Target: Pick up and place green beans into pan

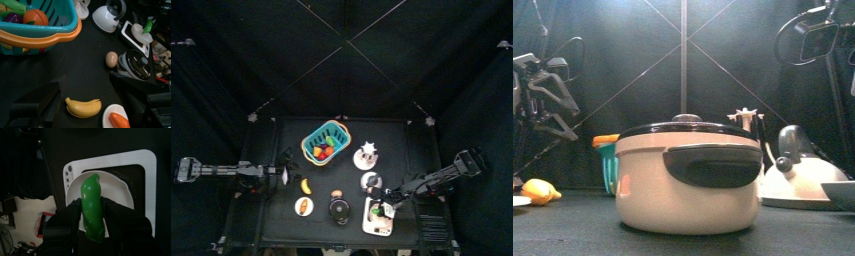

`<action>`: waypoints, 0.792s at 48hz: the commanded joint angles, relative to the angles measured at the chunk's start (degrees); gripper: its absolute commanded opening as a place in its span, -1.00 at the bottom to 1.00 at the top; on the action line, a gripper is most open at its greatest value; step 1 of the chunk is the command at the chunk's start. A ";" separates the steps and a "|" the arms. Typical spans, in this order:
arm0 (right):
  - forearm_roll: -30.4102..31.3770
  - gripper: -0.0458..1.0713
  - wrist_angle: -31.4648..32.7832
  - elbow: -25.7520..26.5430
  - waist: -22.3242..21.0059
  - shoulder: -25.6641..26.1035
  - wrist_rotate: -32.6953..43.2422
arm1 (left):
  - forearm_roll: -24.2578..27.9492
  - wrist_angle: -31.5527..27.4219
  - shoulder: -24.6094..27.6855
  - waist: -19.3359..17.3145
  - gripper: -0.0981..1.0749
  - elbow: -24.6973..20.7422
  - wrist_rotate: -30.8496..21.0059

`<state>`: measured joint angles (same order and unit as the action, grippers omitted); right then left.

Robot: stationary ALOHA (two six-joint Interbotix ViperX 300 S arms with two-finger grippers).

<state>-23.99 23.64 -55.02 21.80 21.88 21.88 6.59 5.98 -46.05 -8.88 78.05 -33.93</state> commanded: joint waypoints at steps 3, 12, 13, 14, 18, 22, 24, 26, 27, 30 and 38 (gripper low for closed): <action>-0.79 0.21 -0.26 0.26 0.09 -0.26 0.00 | 0.09 0.35 0.18 0.00 0.89 -1.41 0.18; -0.18 0.45 -0.26 0.18 -0.26 -1.58 -0.09 | 0.09 0.35 0.18 0.00 0.89 -1.32 0.18; -0.09 0.48 -0.26 0.18 -0.26 -1.85 -0.18 | 0.09 0.35 0.18 0.00 0.89 -1.32 0.09; 0.09 0.50 -0.26 0.18 -0.26 -1.93 -0.18 | 0.00 0.35 0.18 0.09 0.89 -1.32 0.18; 0.88 0.56 -0.26 0.35 -0.35 -2.20 -0.18 | 0.09 0.35 0.18 0.00 0.89 -1.23 0.18; 2.02 0.61 -0.26 0.53 -1.05 -2.20 -0.18 | 0.09 0.35 0.18 0.09 0.89 -1.23 0.18; 2.64 0.62 -0.26 0.70 -1.58 -2.11 -0.18 | 0.09 0.35 0.18 0.09 0.89 -1.23 0.18; 3.25 0.62 -0.26 0.88 -1.93 -2.11 -0.18 | 0.09 0.26 0.18 0.00 0.89 -1.23 0.18; 3.60 0.62 -0.26 1.05 -2.11 -2.11 -0.18 | 0.09 0.35 0.18 0.00 0.89 -1.23 0.18; 5.01 0.62 -0.18 1.85 -2.55 -2.02 -0.26 | 0.09 0.35 0.18 0.09 0.89 -1.23 0.18; 10.11 0.62 -0.79 4.66 -3.78 -2.02 -0.35 | 0.18 0.26 0.18 0.00 0.89 -0.97 0.18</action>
<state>-16.26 23.55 -52.91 18.63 19.16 21.62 6.59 5.98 -46.05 -8.88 78.05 -33.84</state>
